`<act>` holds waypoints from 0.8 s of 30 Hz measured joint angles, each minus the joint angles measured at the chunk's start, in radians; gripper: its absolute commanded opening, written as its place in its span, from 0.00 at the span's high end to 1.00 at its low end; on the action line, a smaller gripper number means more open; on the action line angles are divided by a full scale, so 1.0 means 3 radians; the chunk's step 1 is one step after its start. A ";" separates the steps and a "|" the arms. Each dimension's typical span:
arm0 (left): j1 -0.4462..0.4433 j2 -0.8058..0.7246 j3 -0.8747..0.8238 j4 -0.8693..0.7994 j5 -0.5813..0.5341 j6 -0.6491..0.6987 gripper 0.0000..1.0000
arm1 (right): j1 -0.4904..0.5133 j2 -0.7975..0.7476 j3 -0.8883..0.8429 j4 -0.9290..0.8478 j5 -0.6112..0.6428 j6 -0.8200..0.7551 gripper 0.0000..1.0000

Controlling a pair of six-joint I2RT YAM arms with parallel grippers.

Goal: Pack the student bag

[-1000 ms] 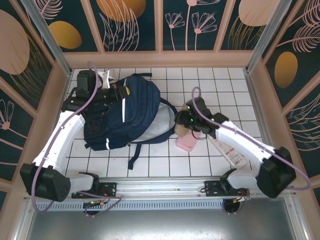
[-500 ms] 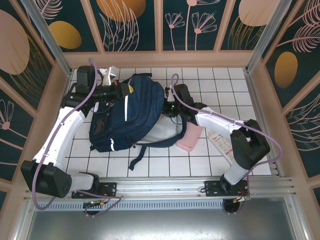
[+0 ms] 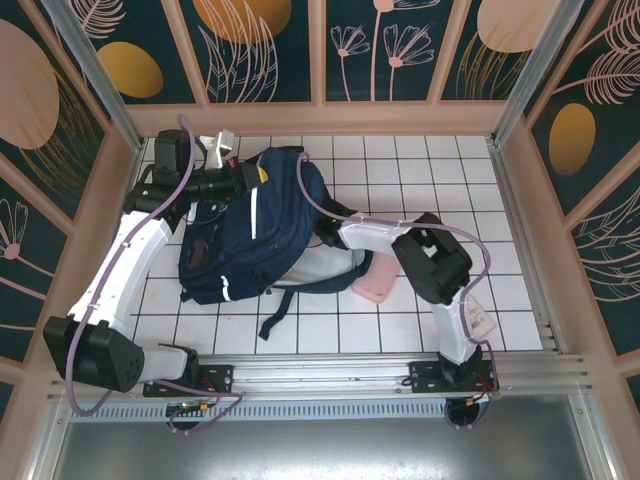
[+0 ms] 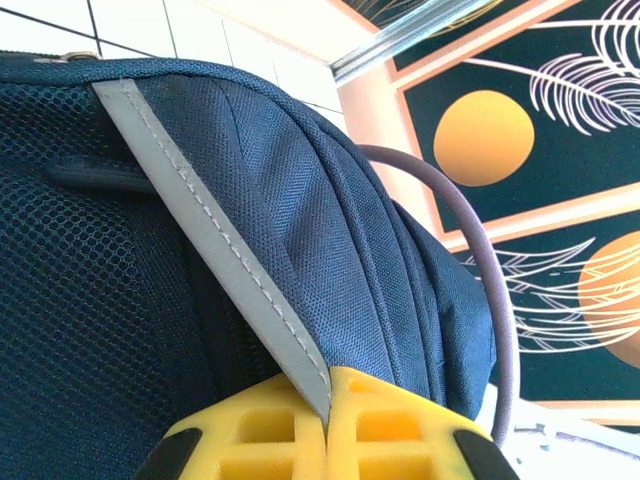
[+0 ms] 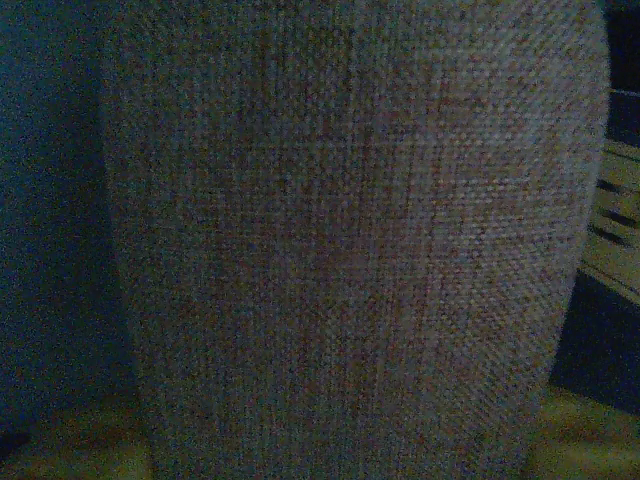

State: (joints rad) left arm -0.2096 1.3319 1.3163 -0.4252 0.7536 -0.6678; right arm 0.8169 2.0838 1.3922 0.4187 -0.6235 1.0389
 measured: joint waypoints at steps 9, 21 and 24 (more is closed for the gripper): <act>0.0094 -0.0005 0.0000 0.0164 -0.0048 -0.0043 1.00 | 0.0184 0.0493 0.0799 -0.0084 0.0128 -0.0019 0.01; 0.0154 -0.0039 -0.0032 0.0181 0.0004 -0.0111 1.00 | 0.0191 0.0237 0.0456 -0.0294 0.0360 -0.0323 0.01; 0.0168 -0.0078 -0.0060 0.0181 0.0019 -0.0117 1.00 | 0.0191 0.0107 0.0292 -0.0289 0.0355 -0.0390 0.01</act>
State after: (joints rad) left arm -0.1593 1.3087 1.2984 -0.3710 0.7593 -0.7029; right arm 0.8742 2.1159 1.4799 0.3321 -0.5171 0.9218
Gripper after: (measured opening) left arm 0.064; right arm 0.987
